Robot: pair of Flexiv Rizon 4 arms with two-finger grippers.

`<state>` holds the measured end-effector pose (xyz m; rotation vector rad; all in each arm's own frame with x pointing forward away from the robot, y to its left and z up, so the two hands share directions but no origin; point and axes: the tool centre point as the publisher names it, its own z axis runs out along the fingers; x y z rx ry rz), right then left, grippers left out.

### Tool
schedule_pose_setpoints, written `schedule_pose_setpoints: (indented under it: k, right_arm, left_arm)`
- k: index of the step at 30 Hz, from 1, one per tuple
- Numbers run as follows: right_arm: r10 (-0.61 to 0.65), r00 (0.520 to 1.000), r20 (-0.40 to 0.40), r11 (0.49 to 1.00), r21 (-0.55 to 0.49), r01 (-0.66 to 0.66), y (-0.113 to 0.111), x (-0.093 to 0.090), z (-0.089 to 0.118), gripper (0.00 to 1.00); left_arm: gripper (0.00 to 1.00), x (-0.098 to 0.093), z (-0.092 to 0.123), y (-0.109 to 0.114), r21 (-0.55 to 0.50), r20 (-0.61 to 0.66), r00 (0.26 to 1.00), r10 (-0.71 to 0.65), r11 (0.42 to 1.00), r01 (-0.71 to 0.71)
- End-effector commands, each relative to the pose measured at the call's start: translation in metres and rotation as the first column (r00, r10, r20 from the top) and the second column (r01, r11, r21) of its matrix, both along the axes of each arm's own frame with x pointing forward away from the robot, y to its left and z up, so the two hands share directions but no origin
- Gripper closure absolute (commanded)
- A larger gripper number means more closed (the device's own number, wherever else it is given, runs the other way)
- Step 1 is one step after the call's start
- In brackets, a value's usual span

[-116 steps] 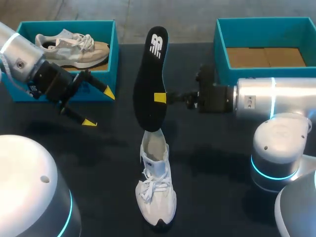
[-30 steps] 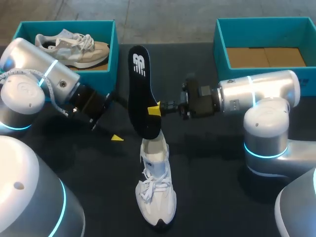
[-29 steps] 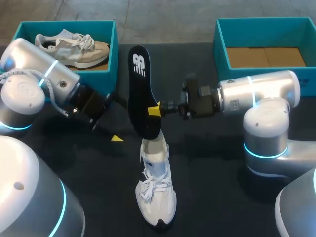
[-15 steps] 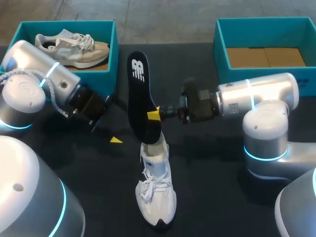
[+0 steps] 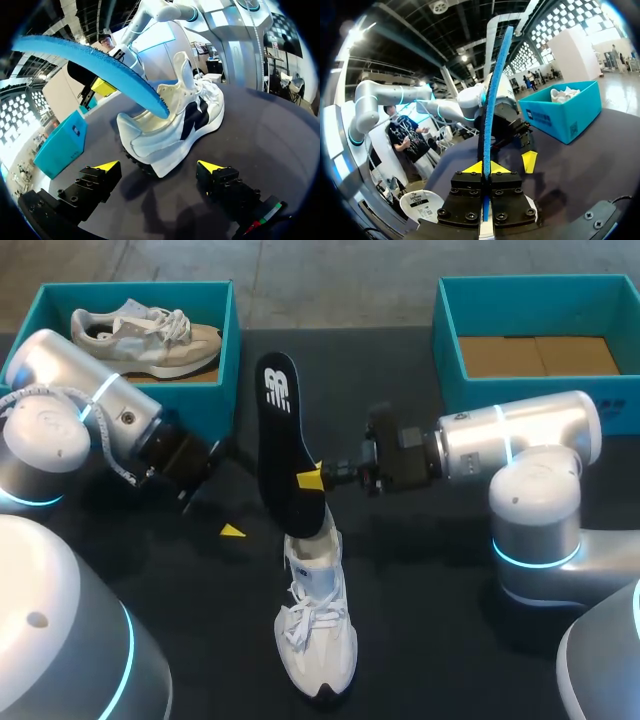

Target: Take the shoe out of the shoebox, open the shoe tongue, remove and reinsert the insole, then place the shoe into the shoebox

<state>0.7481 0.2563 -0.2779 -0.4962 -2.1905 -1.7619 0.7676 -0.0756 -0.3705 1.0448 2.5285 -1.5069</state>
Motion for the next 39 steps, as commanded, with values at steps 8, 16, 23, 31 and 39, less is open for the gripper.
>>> schedule_pose_setpoints:
  k: [8,16,23,31,39]
  right_arm:
    - [-0.006,1.0,-0.011,1.0,-0.027,0.005,0.001,-0.001,-0.001,1.0]
    - [-0.014,1.0,-0.028,0.999,-0.035,0.013,-0.002,-0.001,-0.005,1.0]
    - [-0.028,0.999,-0.039,0.999,-0.04,0.026,-0.005,0.001,-0.007,1.0]
    - [-0.035,0.998,-0.054,0.998,-0.05,0.032,-0.006,-0.001,-0.01,1.0]
    - [-0.048,0.996,-0.07,0.998,-0.053,0.044,-0.007,-0.003,-0.012,1.0]
  left_arm:
    - [0.0,-0.003,-0.001,0.001,0.002,-0.011,1.0,-0.003,1.0,0.003]
    - [0.0,-0.003,-0.001,0.001,0.002,-0.011,1.0,-0.003,1.0,0.003]
    - [0.0,-0.003,-0.001,0.001,0.002,-0.011,1.0,-0.003,1.0,0.003]
    - [0.0,-0.003,-0.001,0.001,0.002,-0.011,1.0,-0.003,1.0,0.003]
    - [0.0,-0.003,-0.001,0.001,0.002,-0.011,1.0,-0.003,1.0,0.003]
